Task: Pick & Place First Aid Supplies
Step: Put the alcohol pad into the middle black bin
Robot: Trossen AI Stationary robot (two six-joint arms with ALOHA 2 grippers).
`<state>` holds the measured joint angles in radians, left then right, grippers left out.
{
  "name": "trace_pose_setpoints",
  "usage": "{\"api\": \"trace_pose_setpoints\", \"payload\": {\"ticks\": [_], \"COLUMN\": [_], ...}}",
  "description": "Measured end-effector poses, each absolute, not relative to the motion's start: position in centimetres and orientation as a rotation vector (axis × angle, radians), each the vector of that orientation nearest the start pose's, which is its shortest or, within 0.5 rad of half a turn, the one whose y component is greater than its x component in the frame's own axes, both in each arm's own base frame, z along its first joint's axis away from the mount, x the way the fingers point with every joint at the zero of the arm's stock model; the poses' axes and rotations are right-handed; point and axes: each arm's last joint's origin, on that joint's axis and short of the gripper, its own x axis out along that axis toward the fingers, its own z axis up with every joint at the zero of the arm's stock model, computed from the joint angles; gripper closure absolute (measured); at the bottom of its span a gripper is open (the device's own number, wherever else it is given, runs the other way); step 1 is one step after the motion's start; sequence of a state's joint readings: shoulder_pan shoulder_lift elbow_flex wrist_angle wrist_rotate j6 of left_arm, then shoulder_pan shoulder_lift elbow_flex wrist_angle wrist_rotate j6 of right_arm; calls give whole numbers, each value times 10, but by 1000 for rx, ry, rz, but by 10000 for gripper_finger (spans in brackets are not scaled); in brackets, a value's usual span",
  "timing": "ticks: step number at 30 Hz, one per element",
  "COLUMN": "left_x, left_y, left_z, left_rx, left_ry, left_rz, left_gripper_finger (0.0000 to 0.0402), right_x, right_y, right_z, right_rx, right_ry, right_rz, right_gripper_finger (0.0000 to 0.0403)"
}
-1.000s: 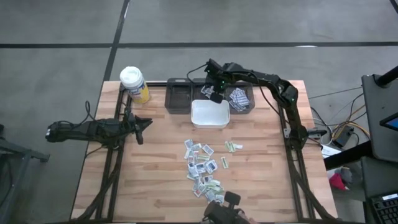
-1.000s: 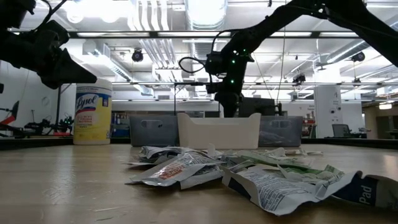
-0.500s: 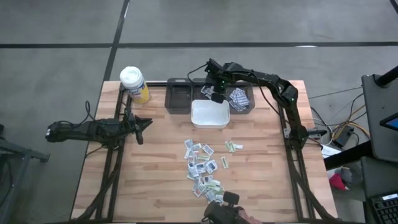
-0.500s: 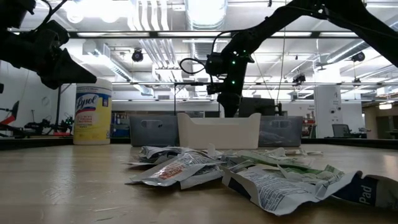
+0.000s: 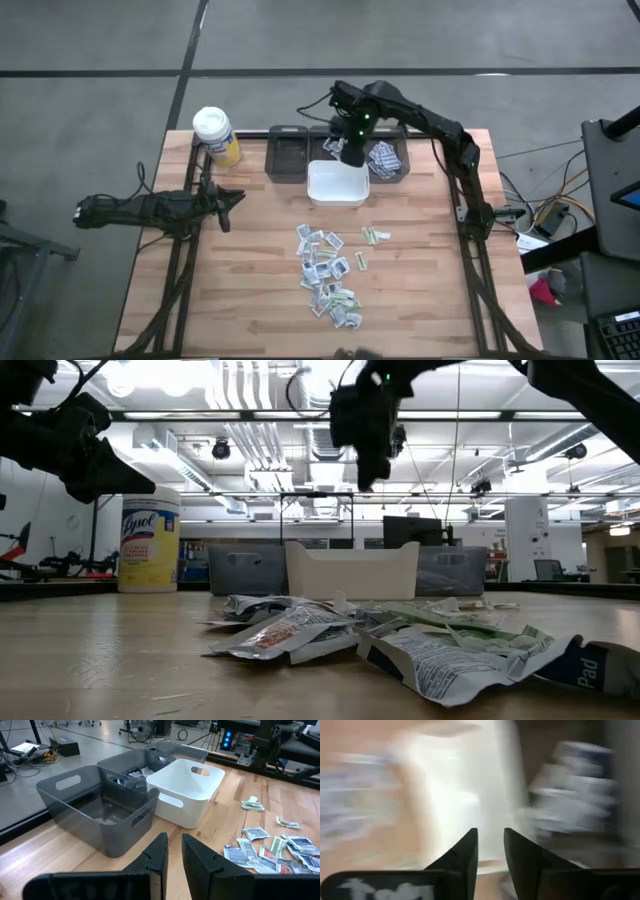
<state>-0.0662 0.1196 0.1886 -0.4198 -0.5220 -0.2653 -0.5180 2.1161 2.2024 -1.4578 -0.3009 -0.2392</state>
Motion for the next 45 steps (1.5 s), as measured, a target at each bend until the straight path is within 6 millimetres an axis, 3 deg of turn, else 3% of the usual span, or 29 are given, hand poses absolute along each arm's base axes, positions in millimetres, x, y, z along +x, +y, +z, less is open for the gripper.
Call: {"api": "trace_pose_setpoints", "payload": {"ticks": [5, 12, 21, 28, 36, 45], "left_x": [86, 86, 86, 86, 86, 86], "left_y": [9, 9, 9, 8, 8, 8], "left_z": [180, 179, 179, 179, 179, 179], "left_rx": [-156, -155, -153, -156, -160, -159], "left_ry": [276, 282, 286, 289, 293, 293], "left_rz": [492, 487, 486, 470, 448, 448], "left_gripper_finger": [348, 349, 348, 348, 348, 349], "right_x": [370, 393, 401, 397, 394, 396], "right_y": [-162, -91, 8, 66, 107, 115], "right_z": [334, 331, 293, 253, 220, 201], "right_rx": [551, 481, 298, 248, 260, 324], "right_ry": [1194, 1263, 1512, 1617, 1612, 1572], "right_rz": [257, 405, 445, 446, 430, 381], "right_gripper_finger": [334, 346, 346, 346, 346, 346]}}
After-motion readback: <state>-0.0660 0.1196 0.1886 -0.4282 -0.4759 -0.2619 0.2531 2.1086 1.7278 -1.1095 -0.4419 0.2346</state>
